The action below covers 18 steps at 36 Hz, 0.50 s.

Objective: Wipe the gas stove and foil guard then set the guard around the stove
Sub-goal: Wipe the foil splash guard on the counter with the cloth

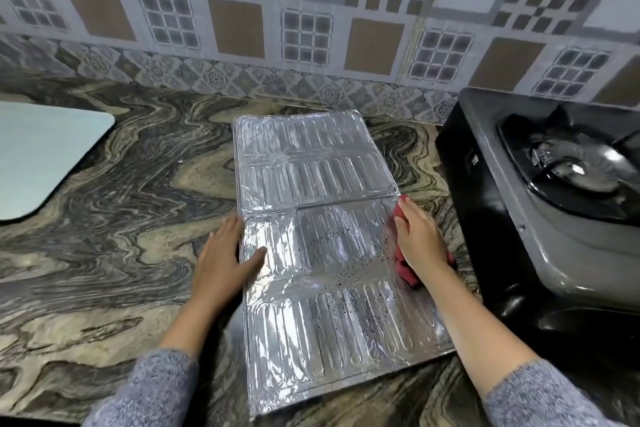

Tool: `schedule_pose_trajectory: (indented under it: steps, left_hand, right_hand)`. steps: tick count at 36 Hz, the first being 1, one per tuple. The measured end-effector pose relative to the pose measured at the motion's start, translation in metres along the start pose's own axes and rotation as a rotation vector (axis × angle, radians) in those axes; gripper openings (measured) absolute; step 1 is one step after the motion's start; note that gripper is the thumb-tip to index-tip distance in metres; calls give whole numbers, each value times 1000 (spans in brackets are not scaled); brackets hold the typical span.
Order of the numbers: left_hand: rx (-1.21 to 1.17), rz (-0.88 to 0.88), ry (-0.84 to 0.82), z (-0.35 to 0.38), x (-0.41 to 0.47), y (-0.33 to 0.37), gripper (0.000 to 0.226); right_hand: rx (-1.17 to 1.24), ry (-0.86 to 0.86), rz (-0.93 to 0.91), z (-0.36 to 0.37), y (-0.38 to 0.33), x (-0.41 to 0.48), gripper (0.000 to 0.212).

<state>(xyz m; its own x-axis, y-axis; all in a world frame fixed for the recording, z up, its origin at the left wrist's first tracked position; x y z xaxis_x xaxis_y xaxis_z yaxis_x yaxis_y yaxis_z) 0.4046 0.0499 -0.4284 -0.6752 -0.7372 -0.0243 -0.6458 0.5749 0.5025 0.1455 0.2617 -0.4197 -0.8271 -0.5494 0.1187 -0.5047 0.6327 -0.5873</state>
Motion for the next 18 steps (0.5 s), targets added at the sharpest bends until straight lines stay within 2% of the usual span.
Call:
schedule_pose_trajectory:
  steps: [4,7,14,18]
  left_hand:
    - [-236,37,90,-7,0,-5,67]
    - [-306,31,153,-13,-11,-5,57]
    - [-12,-37,78,11,-84,6,63]
    - [202,-73,99,22,-97,9,69]
  right_hand:
    - [-55,-61,-19,-1,1,0,46]
    - [-94,-92,-36,-3,5,-1,47]
    - [-51,-33,-22,2,5,-6,45]
    - [-88,18,28,7,1,-7,43]
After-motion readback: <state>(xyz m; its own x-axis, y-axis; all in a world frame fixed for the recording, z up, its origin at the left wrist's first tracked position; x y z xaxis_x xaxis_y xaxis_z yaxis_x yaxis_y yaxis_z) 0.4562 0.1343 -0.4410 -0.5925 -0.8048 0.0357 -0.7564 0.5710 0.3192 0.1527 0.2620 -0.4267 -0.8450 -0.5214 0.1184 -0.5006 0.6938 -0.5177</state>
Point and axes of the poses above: each hand's wrist, its own x-axis towards the middle knuckle, its own z-axis out of the palm, y = z × x, the point moved 4 cm from there along x, towards the middle knuckle, and after that the axes turned 4 degrees about x, right-handed, at the moved point
